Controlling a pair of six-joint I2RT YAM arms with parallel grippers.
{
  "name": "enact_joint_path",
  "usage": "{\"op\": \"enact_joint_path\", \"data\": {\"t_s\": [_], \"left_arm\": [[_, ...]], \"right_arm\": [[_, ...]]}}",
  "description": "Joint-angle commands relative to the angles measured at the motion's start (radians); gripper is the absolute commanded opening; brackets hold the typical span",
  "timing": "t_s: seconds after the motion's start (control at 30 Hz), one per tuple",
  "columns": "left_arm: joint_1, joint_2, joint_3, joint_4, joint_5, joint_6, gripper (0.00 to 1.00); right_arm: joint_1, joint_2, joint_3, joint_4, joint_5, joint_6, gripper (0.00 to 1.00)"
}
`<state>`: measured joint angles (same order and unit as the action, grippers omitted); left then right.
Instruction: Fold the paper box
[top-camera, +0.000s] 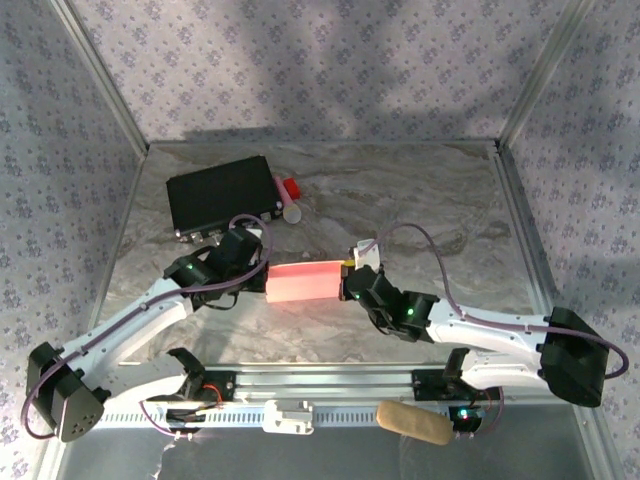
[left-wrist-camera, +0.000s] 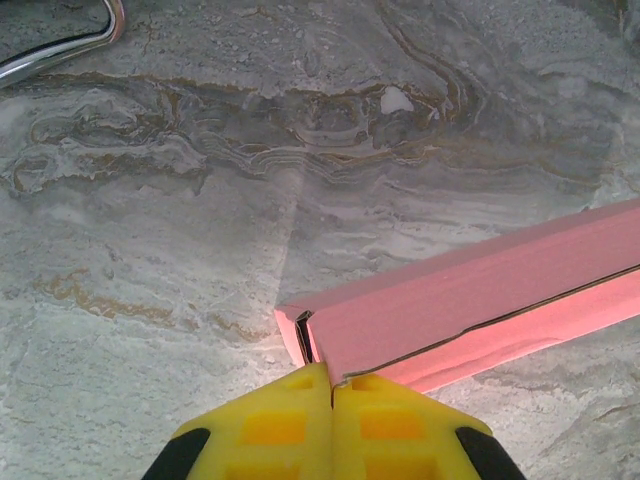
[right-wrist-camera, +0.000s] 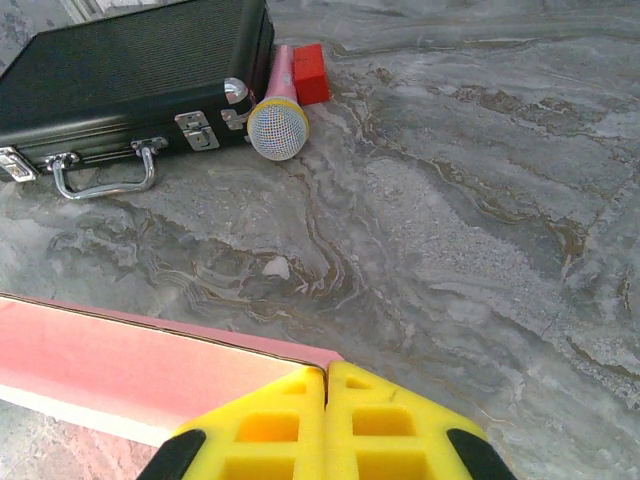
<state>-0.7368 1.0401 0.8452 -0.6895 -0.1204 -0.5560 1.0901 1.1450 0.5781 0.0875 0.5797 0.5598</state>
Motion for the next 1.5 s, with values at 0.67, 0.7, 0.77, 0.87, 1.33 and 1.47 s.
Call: {"op": "enact_joint_path", "data": {"t_s": [0.67, 0.7, 0.77, 0.87, 1.33, 1.47], "left_arm": [[-0.079, 0.005, -0.068, 0.005, -0.082, -0.078, 0.0], [-0.082, 0.005, -0.069, 0.005, -0.084, -0.08, 0.0], [-0.086, 0.007, -0.065, 0.005, -0.085, -0.082, 0.0], [-0.091, 0.008, -0.061, 0.005, -0.092, -0.085, 0.0], [-0.11, 0.015, -0.054, 0.005, -0.105, -0.092, 0.0], [-0.116, 0.017, -0.049, 0.005, -0.107, -0.093, 0.0]], "right_arm": [[0.123, -0.146, 0.12, -0.51, -0.075, 0.643, 0.53], [0.125, -0.161, 0.119, -0.491, -0.081, 0.667, 0.54], [0.126, -0.194, 0.125, -0.488, -0.073, 0.767, 0.61], [0.117, -0.234, 0.129, -0.509, -0.063, 0.94, 0.67], [-0.055, -0.186, -0.027, -0.17, -0.302, 1.478, 0.79], [-0.099, -0.156, -0.046, -0.092, -0.341, 1.484, 0.76]]}}
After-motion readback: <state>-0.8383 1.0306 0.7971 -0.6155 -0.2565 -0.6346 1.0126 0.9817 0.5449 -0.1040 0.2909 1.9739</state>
